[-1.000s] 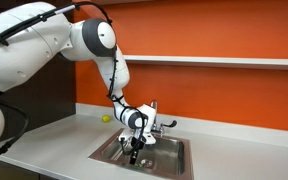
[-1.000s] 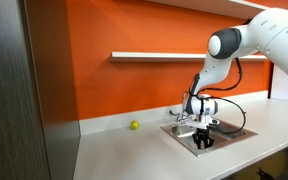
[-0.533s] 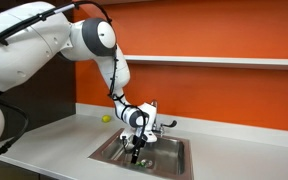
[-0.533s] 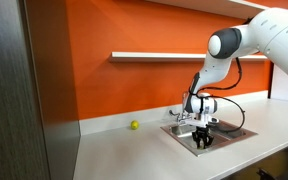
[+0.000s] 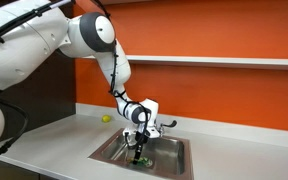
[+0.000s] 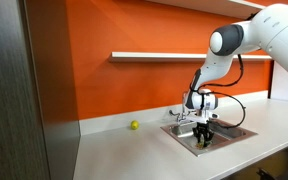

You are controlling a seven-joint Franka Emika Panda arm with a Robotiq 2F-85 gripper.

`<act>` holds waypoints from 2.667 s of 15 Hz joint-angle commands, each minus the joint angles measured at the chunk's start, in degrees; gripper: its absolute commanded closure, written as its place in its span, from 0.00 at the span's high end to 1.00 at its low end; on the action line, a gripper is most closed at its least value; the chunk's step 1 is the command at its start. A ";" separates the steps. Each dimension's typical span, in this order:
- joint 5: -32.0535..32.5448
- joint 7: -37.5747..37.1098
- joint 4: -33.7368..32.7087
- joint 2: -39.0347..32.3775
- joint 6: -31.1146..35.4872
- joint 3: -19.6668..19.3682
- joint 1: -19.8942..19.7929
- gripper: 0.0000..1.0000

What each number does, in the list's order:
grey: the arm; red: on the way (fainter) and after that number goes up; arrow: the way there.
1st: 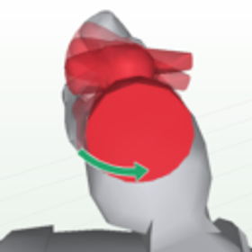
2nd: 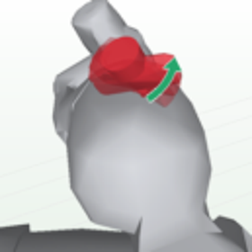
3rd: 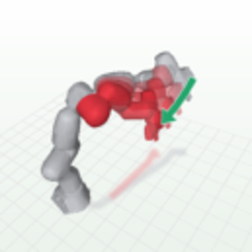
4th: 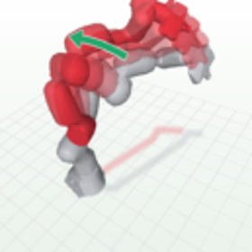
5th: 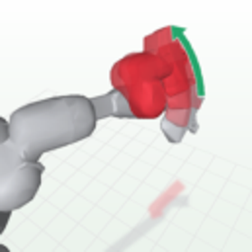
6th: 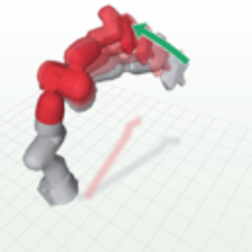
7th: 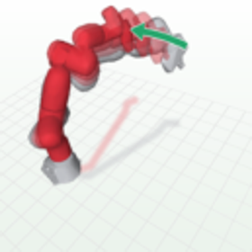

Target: Remove the green packet from the sink and put it on the counter.

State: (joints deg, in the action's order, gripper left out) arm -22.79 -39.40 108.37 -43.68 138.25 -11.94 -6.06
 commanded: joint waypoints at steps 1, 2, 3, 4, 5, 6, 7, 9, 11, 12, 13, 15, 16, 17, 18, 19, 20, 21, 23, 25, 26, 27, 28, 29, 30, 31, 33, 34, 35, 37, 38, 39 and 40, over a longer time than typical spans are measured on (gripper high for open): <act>1.72 -1.63 1.19 3.38 -2.69 -0.48 0.27 0.16; 1.92 -1.71 1.33 3.83 -2.79 -0.54 0.37 0.16; 2.09 -1.72 1.45 4.32 -3.01 -0.57 0.44 0.16; 2.28 -1.79 1.67 4.98 -3.36 -0.62 0.53 0.16; 2.57 -1.92 1.77 5.49 -3.81 -0.72 0.68 0.16; 2.86 -1.94 1.89 6.04 -4.15 -0.78 0.82 0.16; 3.04 -1.62 1.88 6.46 -4.53 -0.67 0.72 0.16; 3.68 -1.22 1.92 7.20 -4.96 -0.64 0.68 0.16; 4.84 -0.79 2.14 8.07 -5.60 -0.63 0.81 0.16; 5.44 0.17 2.27 8.56 -5.84 -0.37 0.71 0.16; 6.07 0.95 2.45 9.04 -5.98 -0.17 0.72 0.16; 8.35 1.88 2.83 9.87 -6.30 -0.28 1.39 0.16; 9.54 2.15 3.11 10.30 -6.34 -0.39 1.83 0.16; 10.51 2.45 3.41 10.75 -6.27 -0.34 2.10 0.16; 11.73 2.49 4.36 11.94 -6.11 -0.40 2.92 0.16; 12.59 2.79 4.86 12.51 -5.89 -0.28 3.29 0.16; 13.16 3.28 5.64 13.40 -5.59 -0.03 3.59 0.16; 14.01 3.68 6.38 14.13 -5.30 0.03 4.06 0.16; 15.41 4.60 8.02 15.82 -4.83 0.13 4.92 0.16; 17.49 5.37 9.45 17.19 -4.51 -0.01 5.75 0.16; 18.44 6.00 10.05 17.65 -4.16 0.05 5.97 0.16; 19.52 6.51 10.69 18.19 -3.98 0.03 6.28 0.16; 20.23 7.55 11.49 18.84 -3.61 0.22 6.36 0.16; 21.02 8.41 12.21 19.37 -3.25 0.35 6.47 0.16; 21.66 9.39 12.93 19.96 -2.94 0.45 6.61 0.16; 22.33 9.86 13.47 20.39 -2.80 0.37 6.85 0.16; 23.38 11.35 14.72 21.37 -2.16 0.53 7.18 0.16; 23.74 12.04 15.34 21.95 -2.03 0.69 7.26 0.16; 24.25 12.59 15.83 22.40 -1.88 0.82 7.43 0.16; 25.32 13.36 16.80 23.54 -1.94 1.04 7.88 0.16; 25.73 13.41 17.19 24.12 -2.08 1.21 8.07 0.16; 26.23 13.63 17.53 24.72 -2.22 1.48 8.24 0.16; 26.96 13.64 17.78 25.28 -2.46 1.70 8.59 0.16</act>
State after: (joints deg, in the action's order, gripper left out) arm 1.90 -26.94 123.35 -22.22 135.50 -10.98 2.04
